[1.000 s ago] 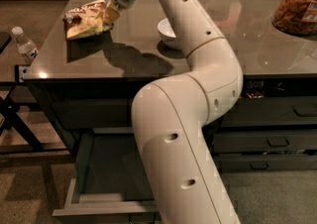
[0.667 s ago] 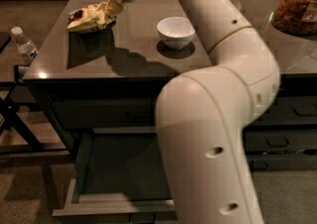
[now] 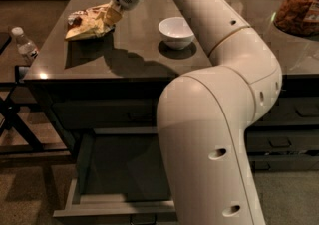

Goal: Place brown chip bag into middle drawer

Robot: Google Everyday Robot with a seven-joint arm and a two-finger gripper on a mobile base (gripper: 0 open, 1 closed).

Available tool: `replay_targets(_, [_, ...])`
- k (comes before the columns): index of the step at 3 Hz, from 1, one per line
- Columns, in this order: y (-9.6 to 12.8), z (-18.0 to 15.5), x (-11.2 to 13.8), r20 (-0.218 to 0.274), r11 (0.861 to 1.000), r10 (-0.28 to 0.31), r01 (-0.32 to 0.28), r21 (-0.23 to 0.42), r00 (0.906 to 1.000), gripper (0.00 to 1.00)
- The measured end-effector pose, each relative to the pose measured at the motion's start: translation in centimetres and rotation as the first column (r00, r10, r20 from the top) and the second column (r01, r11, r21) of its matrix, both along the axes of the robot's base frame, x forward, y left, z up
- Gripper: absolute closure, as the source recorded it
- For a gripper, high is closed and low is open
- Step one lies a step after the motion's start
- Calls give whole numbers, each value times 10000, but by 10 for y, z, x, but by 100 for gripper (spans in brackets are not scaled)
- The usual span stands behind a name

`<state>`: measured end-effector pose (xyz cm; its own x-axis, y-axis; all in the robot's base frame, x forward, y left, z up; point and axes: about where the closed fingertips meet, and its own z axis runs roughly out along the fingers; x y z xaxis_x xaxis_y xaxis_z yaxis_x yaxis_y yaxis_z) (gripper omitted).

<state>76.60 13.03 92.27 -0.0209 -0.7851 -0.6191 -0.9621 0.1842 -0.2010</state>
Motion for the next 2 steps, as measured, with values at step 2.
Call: replay_targets(2, [-8,31,-45,116,9965,-480,471,697,9988,100])
